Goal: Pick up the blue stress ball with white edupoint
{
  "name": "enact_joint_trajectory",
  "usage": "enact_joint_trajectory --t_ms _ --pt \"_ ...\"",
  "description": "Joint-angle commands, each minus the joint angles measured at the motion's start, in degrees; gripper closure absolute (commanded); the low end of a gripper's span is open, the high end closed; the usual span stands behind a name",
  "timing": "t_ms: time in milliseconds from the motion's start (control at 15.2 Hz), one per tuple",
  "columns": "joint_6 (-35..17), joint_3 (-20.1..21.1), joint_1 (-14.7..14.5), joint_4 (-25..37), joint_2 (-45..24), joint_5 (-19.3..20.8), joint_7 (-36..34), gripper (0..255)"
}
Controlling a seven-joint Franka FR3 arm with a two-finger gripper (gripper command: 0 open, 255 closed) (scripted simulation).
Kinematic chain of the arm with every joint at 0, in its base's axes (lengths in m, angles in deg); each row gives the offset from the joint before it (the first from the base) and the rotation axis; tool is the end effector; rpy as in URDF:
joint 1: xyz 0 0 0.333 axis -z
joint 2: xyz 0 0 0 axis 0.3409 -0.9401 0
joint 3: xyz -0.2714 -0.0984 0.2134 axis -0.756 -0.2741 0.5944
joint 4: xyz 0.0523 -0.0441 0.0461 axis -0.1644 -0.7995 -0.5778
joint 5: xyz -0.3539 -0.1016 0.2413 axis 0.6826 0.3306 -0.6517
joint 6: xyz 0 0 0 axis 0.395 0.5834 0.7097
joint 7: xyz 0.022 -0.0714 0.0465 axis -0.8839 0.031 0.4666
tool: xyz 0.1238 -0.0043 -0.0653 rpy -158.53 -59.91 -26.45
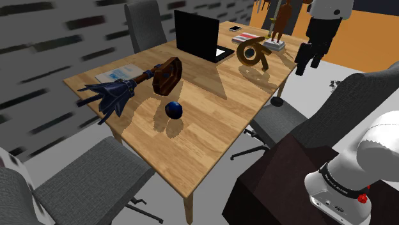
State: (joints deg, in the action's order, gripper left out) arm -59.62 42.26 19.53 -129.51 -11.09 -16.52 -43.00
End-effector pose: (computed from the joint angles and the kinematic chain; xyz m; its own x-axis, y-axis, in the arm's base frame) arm 0.3234 -0.0309 0.5600 0.9892 -0.0665 -0.1309 -0.0650 -0.9978 0.0163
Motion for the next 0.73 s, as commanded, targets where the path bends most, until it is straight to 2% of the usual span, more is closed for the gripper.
enact_joint_trajectory --t_ms 0,660 --pt "0.0 0.0 0.0 0.0 0.0 0.0 0.0 0" --pt "-5.7 10.9 -2.1 6.0 -15.0 -8.4 -19.2 0"
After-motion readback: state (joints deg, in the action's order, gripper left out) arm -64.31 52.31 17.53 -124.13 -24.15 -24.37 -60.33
